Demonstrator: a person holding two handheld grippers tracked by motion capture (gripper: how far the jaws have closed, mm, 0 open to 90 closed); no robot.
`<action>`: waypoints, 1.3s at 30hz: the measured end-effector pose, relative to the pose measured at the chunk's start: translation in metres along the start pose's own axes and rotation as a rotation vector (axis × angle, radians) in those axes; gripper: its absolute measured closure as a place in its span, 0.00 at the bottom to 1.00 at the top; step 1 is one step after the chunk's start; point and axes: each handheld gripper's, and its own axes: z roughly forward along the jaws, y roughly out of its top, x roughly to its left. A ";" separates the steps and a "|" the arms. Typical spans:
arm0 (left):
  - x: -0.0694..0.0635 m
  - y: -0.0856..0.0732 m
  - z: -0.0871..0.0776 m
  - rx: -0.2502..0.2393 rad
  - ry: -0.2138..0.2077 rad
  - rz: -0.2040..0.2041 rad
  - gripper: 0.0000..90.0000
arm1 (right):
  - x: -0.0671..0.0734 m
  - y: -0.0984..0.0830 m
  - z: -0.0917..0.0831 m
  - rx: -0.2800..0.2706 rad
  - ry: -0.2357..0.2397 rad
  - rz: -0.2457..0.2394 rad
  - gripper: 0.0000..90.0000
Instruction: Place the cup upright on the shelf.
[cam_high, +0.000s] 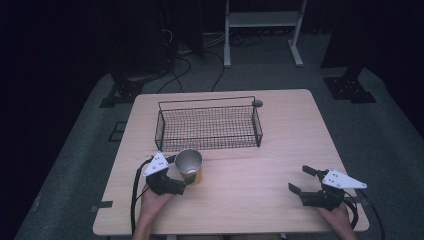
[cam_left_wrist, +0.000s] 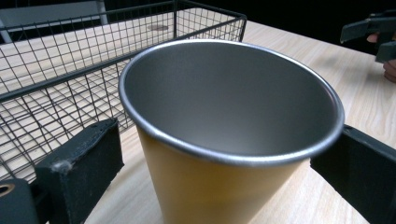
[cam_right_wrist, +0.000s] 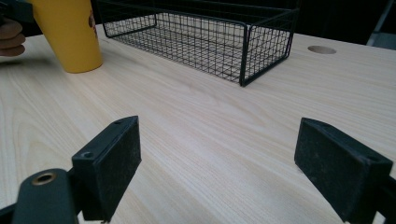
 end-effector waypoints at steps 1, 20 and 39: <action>0.000 0.000 0.001 -0.001 0.001 -0.002 0.01 | 0.000 0.000 0.000 0.000 0.000 0.000 0.15; 0.001 -0.003 0.017 0.014 0.008 -0.018 0.02 | 0.000 0.000 0.000 0.000 0.003 -0.002 0.15; -0.001 -0.003 0.017 -0.011 0.011 0.020 0.16 | 0.000 0.000 0.000 -0.001 0.004 -0.001 0.15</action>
